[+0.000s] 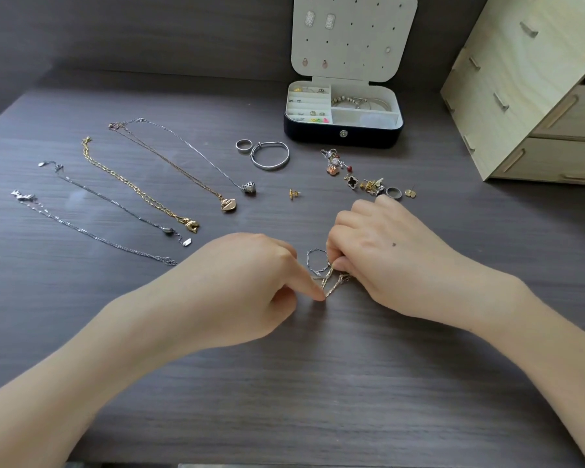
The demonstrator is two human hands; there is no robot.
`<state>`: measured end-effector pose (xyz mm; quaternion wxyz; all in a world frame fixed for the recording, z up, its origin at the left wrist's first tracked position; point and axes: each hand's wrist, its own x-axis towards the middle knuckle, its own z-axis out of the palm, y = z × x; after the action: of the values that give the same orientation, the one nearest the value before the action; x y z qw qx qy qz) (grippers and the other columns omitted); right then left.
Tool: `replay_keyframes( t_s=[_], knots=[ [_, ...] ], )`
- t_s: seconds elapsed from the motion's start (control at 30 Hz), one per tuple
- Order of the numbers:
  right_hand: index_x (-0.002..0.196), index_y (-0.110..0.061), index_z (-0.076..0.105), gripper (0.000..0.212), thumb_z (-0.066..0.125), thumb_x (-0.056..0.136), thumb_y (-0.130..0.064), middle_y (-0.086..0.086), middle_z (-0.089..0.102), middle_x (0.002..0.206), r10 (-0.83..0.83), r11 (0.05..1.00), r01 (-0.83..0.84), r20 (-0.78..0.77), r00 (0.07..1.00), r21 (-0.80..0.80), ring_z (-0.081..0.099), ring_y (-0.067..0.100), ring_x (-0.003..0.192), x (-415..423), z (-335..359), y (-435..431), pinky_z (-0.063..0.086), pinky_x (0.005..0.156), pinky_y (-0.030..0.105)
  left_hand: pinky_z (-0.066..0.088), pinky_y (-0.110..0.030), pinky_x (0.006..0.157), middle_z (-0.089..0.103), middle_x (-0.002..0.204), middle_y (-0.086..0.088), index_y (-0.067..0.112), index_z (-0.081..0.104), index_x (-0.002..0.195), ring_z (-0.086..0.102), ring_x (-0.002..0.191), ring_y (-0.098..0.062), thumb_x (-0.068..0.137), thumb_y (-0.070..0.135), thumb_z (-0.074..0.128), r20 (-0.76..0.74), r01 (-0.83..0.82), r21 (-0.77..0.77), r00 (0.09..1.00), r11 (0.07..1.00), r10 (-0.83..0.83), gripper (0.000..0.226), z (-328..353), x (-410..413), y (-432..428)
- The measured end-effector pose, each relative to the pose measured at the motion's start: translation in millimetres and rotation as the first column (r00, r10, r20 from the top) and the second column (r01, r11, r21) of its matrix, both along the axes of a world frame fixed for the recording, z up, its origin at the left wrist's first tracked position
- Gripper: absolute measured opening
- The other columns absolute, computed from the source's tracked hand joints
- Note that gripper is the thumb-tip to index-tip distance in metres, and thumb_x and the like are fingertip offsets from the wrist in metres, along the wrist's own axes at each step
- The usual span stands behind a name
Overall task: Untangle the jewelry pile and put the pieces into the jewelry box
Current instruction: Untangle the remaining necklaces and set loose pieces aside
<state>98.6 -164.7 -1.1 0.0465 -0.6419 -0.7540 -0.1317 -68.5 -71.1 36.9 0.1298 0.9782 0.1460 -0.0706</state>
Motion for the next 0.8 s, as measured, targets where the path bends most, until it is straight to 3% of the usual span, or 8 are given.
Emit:
replay_keyframes(
  t_s=[0.1, 0.2, 0.3, 0.47, 0.57, 0.67, 0.8],
  knots=[
    [0.063, -0.014, 0.056, 0.014, 0.068, 0.069, -0.01, 0.003, 0.055, 0.061, -0.046, 0.999, 0.045, 0.044, 0.998, 0.016, 0.051, 0.027, 0.057, 5, 1, 0, 0.026, 0.058, 0.031, 0.03, -0.012, 0.059, 0.044, 0.074, 0.011, 0.054, 0.061, 0.11, 0.04, 0.063, -0.004, 0.088, 0.018, 0.042, 0.023, 0.026, -0.064, 0.999, 0.998, -0.025, 0.046, 0, -2, 0],
    [0.063, -0.015, 0.055, 0.009, 0.059, 0.07, -0.019, 0.003, 0.054, 0.06, -0.068, 0.997, 0.067, 0.04, 0.997, 0.026, 0.05, 0.028, 0.057, 7, 2, 0, 0.015, 0.059, 0.035, 0.031, -0.013, 0.061, 0.046, 0.075, 0.01, 0.052, 0.064, 0.108, 0.041, 0.063, -0.004, 0.088, 0.018, 0.044, 0.034, 0.043, -0.084, 0.999, 0.996, -0.04, 0.045, -2, -3, 1],
    [0.063, -0.016, 0.056, 0.01, 0.057, 0.071, -0.021, 0.003, 0.056, 0.062, -0.106, 0.994, 0.104, 0.06, 0.993, 0.037, 0.051, 0.028, 0.058, 7, 1, 0, 0.015, 0.058, 0.035, 0.032, -0.016, 0.06, 0.047, 0.073, 0.01, 0.051, 0.066, 0.104, 0.043, 0.062, -0.006, 0.086, 0.017, 0.045, 0.05, 0.039, -0.113, 0.998, 0.993, -0.033, 0.044, -3, -3, 1],
    [0.063, -0.02, 0.06, 0.011, 0.058, 0.07, -0.027, -0.003, 0.058, 0.063, -0.085, 0.995, 0.087, -0.055, 0.995, 0.05, 0.053, 0.026, 0.06, 5, 7, -1, 0.016, 0.06, 0.032, 0.037, -0.016, 0.056, 0.057, 0.067, 0.006, 0.043, 0.071, 0.088, 0.052, 0.066, -0.007, 0.076, 0.024, 0.046, 0.101, 0.016, -0.287, 0.995, 0.958, 0.014, 0.034, -2, -5, 5],
    [0.066, -0.02, 0.062, 0.011, 0.056, 0.073, -0.026, -0.004, 0.06, 0.065, -0.071, 0.993, 0.081, -0.122, 0.99, 0.083, 0.053, 0.026, 0.062, 5, 11, -2, 0.015, 0.06, 0.033, 0.035, -0.013, 0.056, 0.06, 0.063, 0.009, 0.03, 0.07, 0.077, 0.053, 0.065, -0.008, 0.08, 0.025, 0.057, 0.138, -0.01, -0.35, 0.989, 0.937, 0.062, 0.014, 1, -5, 8],
    [0.068, -0.023, 0.062, 0.022, 0.047, 0.078, -0.036, -0.007, 0.059, 0.067, -0.06, 0.995, 0.075, -0.213, 0.975, 0.062, 0.05, 0.021, 0.064, 4, 15, -2, 0.016, 0.06, 0.032, 0.035, -0.014, 0.054, 0.054, 0.054, 0.01, 0.023, 0.064, 0.067, 0.05, 0.059, -0.004, 0.082, 0.03, 0.061, 0.205, -0.122, -0.251, 0.963, 0.96, 0.176, 0.016, -4, -1, 7],
    [0.071, -0.025, 0.067, 0.018, 0.057, 0.074, -0.039, -0.008, 0.061, 0.071, -0.068, 0.997, 0.058, -0.303, 0.951, -0.044, 0.044, 0.014, 0.068, 2, 16, -3, 0.025, 0.066, 0.03, 0.03, -0.014, 0.051, 0.048, 0.051, 0.013, 0.021, 0.063, 0.067, 0.046, 0.053, -0.001, 0.082, 0.037, 0.06, 0.225, -0.193, -0.152, 0.948, 0.969, 0.224, 0.023, -15, 10, -9]
  ],
)
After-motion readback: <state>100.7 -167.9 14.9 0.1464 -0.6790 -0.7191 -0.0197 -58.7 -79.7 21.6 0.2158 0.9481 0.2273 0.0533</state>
